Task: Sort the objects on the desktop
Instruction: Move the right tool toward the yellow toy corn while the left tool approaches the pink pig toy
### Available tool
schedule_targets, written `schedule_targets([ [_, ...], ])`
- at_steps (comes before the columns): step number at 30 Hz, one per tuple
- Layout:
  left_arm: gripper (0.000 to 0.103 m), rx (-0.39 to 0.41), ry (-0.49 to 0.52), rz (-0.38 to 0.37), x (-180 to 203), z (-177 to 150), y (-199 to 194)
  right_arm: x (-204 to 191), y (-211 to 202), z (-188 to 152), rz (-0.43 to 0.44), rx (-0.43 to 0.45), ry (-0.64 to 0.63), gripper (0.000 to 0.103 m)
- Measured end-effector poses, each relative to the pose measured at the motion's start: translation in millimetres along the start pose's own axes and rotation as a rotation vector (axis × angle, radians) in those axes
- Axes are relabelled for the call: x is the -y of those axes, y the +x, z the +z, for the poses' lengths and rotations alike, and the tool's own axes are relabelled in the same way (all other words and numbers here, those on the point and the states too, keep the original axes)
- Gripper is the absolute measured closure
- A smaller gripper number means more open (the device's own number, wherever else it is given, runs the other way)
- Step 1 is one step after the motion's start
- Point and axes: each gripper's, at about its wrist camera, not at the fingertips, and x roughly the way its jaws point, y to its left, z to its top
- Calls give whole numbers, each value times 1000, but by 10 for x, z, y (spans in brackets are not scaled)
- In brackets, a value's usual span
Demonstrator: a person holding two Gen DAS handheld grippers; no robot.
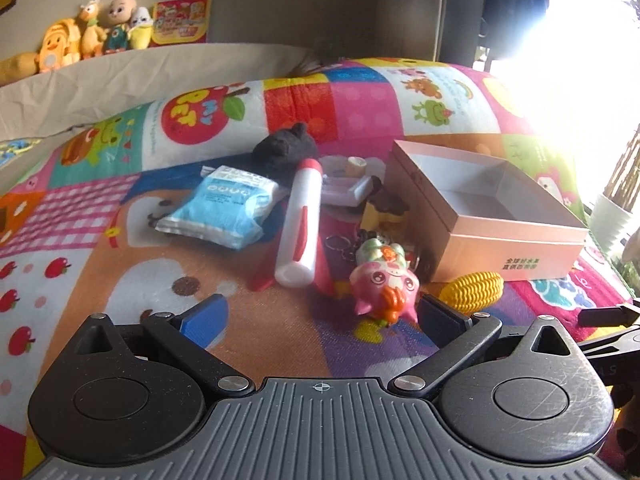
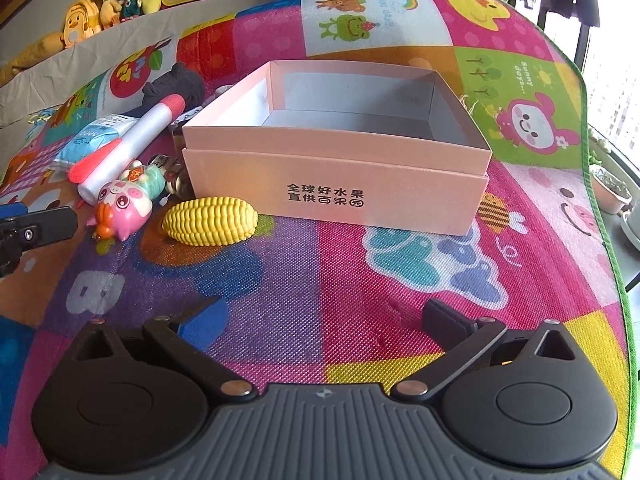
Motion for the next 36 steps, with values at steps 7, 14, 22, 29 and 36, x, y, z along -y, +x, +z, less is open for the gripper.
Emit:
schedule_targets([
  [7, 0, 3, 19, 75, -142, -2, -61, -277, -58, 185, 151, 124, -37, 0],
  [14, 0, 14, 26, 48, -136, 53, -96, -570, 258, 320, 172, 69, -108, 38],
  [22, 4, -2, 92, -28, 191, 27, 115, -214, -213, 22, 199, 96, -90, 37],
  [29, 29, -41, 216, -44, 561, 55, 485, 123, -445, -212, 77, 171, -25, 16],
  [36, 49, -67, 296, -131, 532, -8, 194, 294, -366, -264, 50, 159, 55, 6],
])
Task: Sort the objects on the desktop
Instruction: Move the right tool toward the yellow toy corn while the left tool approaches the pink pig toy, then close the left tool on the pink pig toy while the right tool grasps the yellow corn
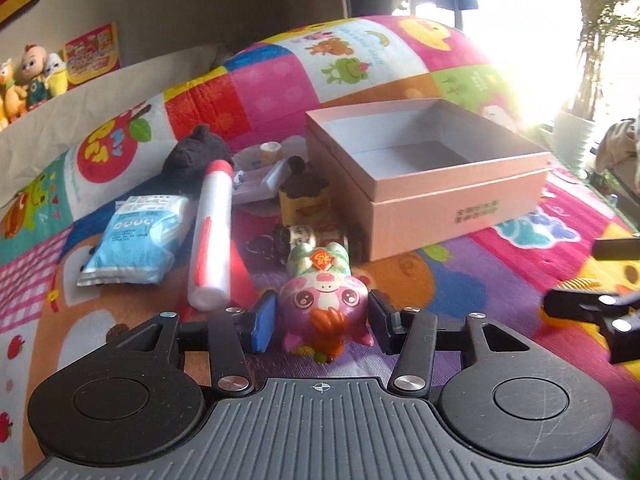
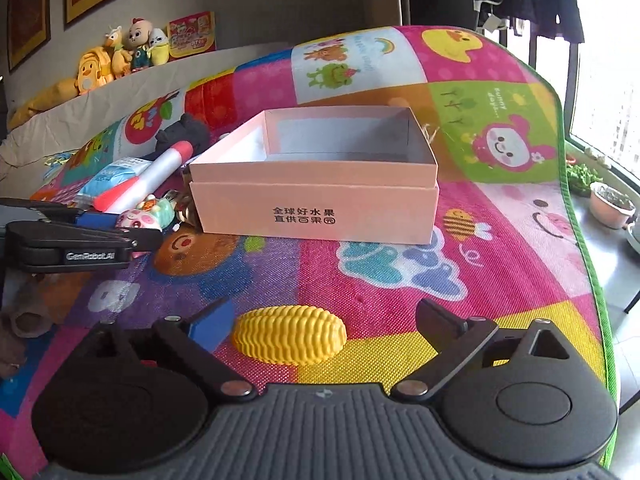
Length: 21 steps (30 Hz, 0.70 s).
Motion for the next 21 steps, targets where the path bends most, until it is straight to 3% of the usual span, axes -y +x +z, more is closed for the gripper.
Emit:
schedule_targets([
  [3, 46, -14, 35, -110, 33, -133, -291, 6, 2, -10, 4, -1, 2, 4],
  [5, 38, -18, 77, -98, 51, -232, -415, -2, -6, -19, 7, 1, -2, 2],
  [7, 23, -17, 126, -27, 50, -315, -482, -18, -11, -25, 10, 4, -8, 0],
  [12, 14, -20, 189, 203, -146, -382, -456, -60, -25, -34, 11, 9, -30, 0],
  [14, 12, -28, 143, 235, -291, -369, -447, -68, -35, -41, 12, 11, -32, 0],
  [18, 6, -46, -60, -19, -502, -329, -536, -76, -41, -51, 21, 7, -31, 0],
  [21, 6, -24, -22, -95, -315, -343, -533, -87, -34, -54, 21, 1, -36, 0],
])
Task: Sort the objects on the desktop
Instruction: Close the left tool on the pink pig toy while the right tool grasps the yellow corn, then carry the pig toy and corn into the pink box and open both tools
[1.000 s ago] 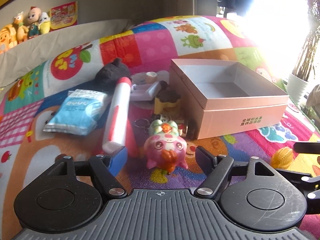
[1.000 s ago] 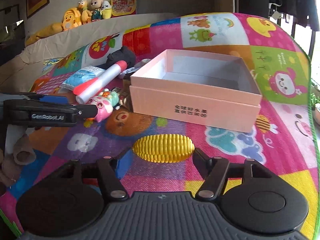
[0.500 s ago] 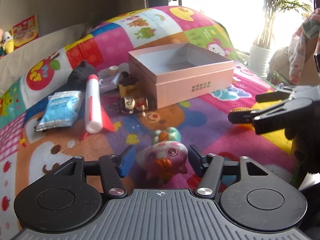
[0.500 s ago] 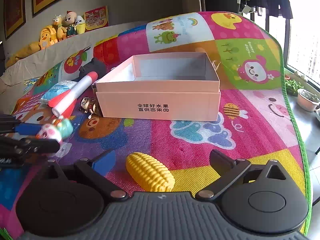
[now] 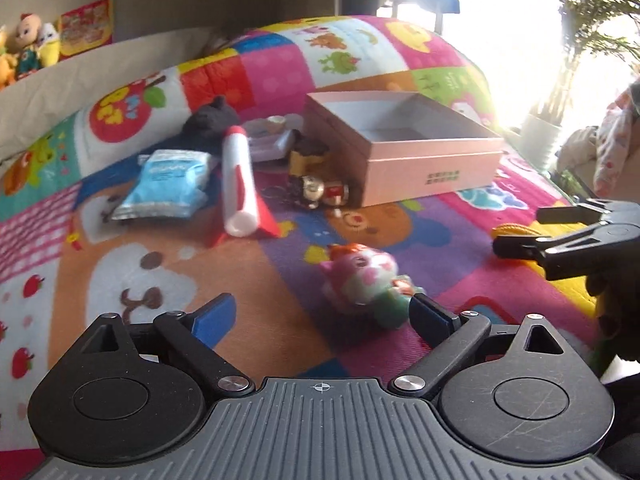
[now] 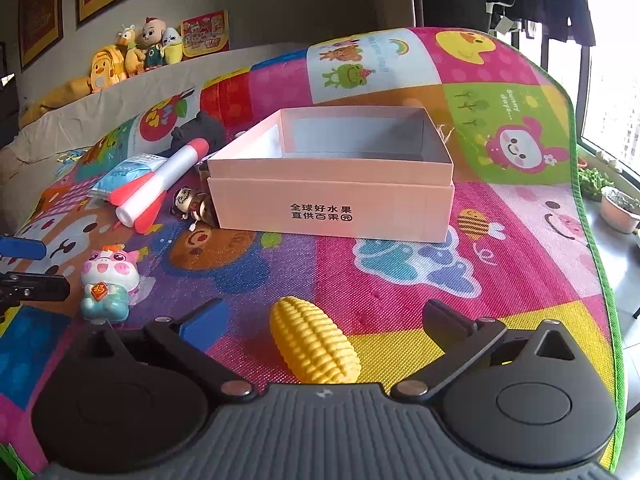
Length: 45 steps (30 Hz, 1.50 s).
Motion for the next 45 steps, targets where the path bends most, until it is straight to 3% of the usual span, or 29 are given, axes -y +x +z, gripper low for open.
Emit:
schedule_targets([
  [7, 6, 53, 136, -31, 328, 85, 218, -63, -59, -42, 56, 2, -47, 0],
  [14, 6, 26, 202, -13, 425, 87, 472, -141, -152, -93, 58, 26, -115, 1],
  [17, 7, 21, 197, -6, 422, 48, 482, -157, -148, -100, 41, 26, -137, 9],
  [20, 24, 17, 190, 20, 408, 38, 471, -148, -77, -71, 45, -5, -140, 21],
  [22, 25, 15, 176, 26, 394, 42, 444, -145, -16, -48, 46, -44, -141, 48],
  [23, 26, 17, 177, 34, 398, 38, 425, -140, -6, -38, 54, -56, -137, 54],
  [27, 31, 27, 211, 22, 461, 32, 290, -125, -54, -10, 79, -80, -149, 69],
  [29, 31, 51, 223, -10, 511, 92, 188, -80, -122, 28, 121, -103, -125, 71],
  [32, 31, 136, 244, -22, 596, 282, 13, -4, -309, 160, 176, -94, -99, 73],
  [37, 31, 282, 237, -2, 637, 683, -127, 121, -651, 480, 204, 11, -76, 73],
  [42, 31, 357, 233, 0, 630, 1144, 75, 273, -719, 1045, 173, 146, -72, 73],
  [44, 25, 386, 225, -10, 601, 1375, 254, 350, -623, 1351, 155, 186, -49, 73],
  [45, 18, 375, 209, -13, 567, 1496, 383, 397, -542, 1525, 159, 192, -23, 73],
])
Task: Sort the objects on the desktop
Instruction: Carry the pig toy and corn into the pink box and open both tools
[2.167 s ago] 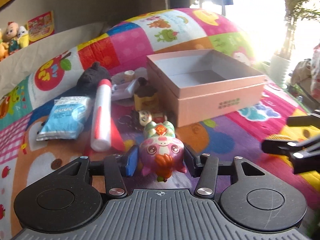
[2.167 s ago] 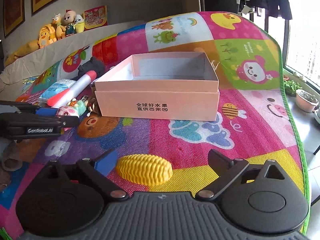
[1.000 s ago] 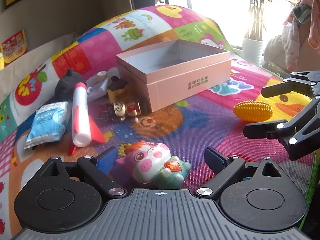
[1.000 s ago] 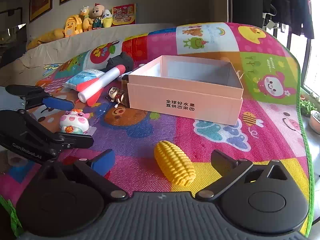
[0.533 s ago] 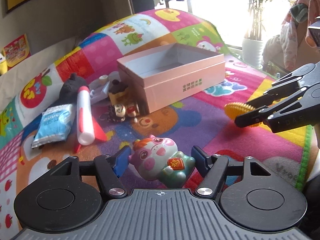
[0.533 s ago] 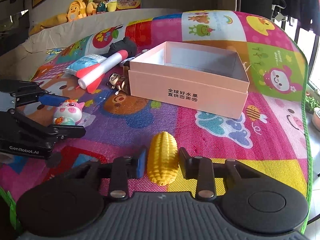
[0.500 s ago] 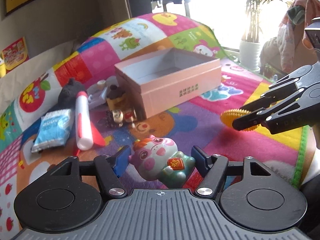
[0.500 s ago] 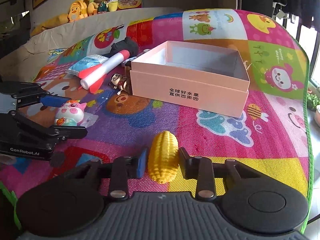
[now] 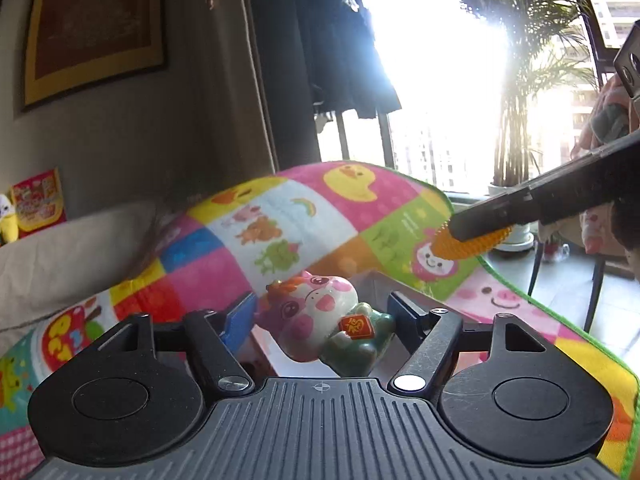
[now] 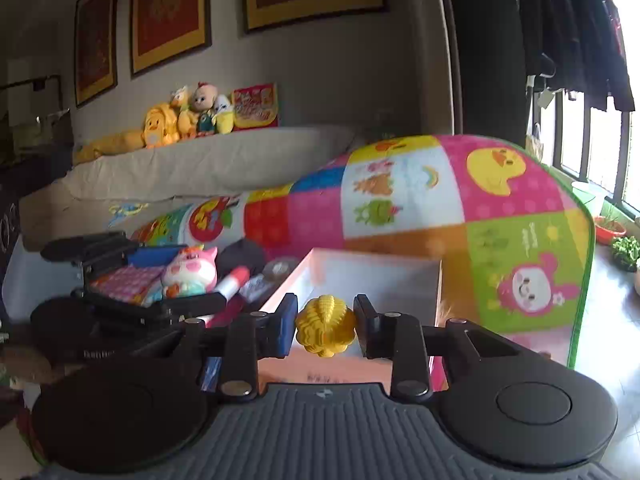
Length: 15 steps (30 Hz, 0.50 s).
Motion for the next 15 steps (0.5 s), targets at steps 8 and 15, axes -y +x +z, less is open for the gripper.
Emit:
schedule_targets([
  [8, 3, -114, -132, 145, -470, -398, -96, 223, 301, 284, -126, 82, 66, 30],
  [15, 0, -289, -358, 311, -876, -1169, -392, -437, 487, -352, -143, -3, -173, 27],
])
